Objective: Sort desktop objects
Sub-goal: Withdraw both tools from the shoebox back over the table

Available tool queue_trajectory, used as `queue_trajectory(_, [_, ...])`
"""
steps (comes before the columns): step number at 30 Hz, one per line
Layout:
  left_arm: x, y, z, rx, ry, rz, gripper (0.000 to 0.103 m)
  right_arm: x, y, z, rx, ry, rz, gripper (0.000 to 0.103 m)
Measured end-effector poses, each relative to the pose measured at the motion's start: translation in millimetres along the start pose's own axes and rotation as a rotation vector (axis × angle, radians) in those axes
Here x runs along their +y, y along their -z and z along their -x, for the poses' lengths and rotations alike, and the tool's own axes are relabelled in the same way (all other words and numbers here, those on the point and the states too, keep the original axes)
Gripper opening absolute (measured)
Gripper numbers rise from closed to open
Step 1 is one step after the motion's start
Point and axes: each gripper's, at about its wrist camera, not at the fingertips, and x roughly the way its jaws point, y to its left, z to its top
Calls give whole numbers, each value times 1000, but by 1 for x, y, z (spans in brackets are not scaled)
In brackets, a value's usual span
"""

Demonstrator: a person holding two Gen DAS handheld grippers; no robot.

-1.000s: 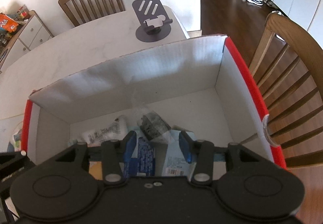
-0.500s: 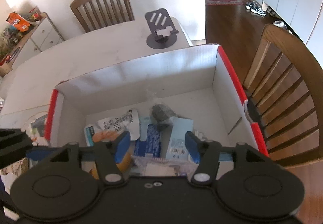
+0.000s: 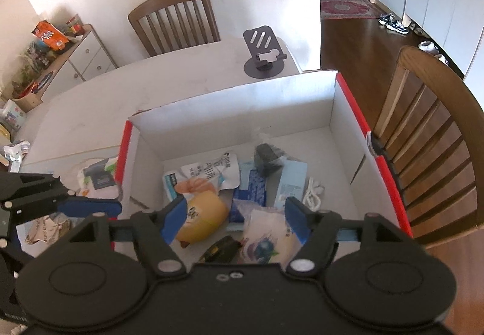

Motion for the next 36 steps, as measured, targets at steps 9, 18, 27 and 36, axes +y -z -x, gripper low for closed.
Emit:
queue_trajectory(9, [3,14,18,-21,23,-28,63,10,11,14,-24,14,-36,77])
queue_trajectory(18, [15,30,44,-60,26,-30,71,30,25,23,-34,22,-63,82])
queue_trajectory(27, [37,61,72,-96,13,-1,77,65,40,28,-53,11,-79,86])
queue_trajectory(36, [69,95,108,-159,-40,52,83,113,46,23,-71,-10,-37,89])
